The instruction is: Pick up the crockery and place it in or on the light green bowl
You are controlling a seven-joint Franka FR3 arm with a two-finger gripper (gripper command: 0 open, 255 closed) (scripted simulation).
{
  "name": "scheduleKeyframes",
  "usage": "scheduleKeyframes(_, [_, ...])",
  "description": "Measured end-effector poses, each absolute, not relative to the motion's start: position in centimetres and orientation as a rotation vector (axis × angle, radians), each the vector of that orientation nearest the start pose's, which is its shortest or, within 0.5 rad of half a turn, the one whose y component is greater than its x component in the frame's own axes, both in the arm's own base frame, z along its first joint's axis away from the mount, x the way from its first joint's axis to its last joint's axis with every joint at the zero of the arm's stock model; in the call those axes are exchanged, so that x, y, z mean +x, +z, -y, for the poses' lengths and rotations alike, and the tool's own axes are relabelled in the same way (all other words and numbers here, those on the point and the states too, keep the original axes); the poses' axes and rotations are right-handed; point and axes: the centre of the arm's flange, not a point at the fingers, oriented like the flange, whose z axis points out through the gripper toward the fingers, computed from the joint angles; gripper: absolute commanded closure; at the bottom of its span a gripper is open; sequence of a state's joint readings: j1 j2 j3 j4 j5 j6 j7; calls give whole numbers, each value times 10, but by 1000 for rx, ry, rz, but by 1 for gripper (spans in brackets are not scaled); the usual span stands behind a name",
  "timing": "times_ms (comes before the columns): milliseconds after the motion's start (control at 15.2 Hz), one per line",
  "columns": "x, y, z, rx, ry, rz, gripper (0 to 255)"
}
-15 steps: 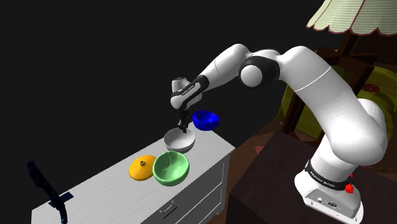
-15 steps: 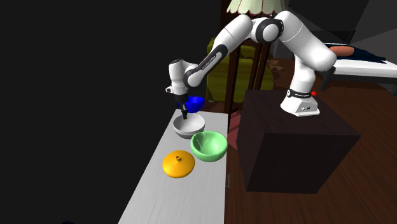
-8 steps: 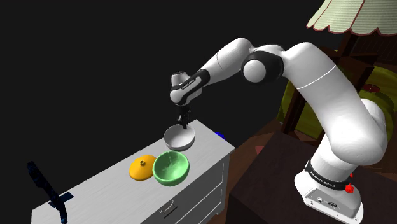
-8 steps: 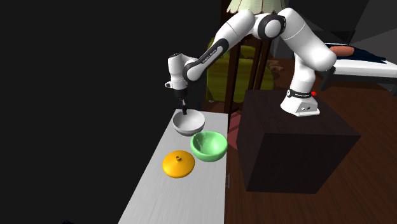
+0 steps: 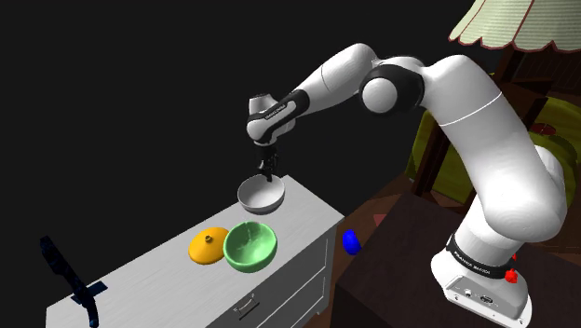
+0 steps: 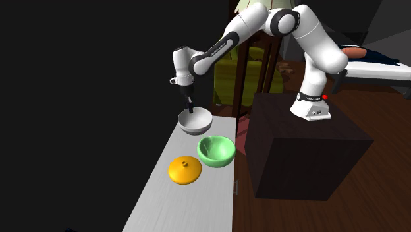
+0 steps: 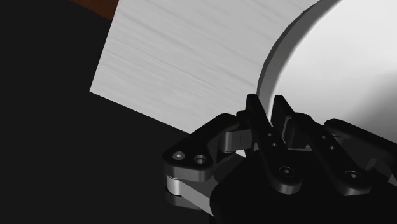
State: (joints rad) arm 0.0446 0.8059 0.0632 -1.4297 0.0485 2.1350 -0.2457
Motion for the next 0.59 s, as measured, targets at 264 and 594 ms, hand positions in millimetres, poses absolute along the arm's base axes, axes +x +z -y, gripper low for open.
scheduleKeyframes(264, [712, 228, -72, -3009, 142, 467, 255])
scheduleKeyframes(594, [711, 255, -71, -3009, 142, 467, 255])
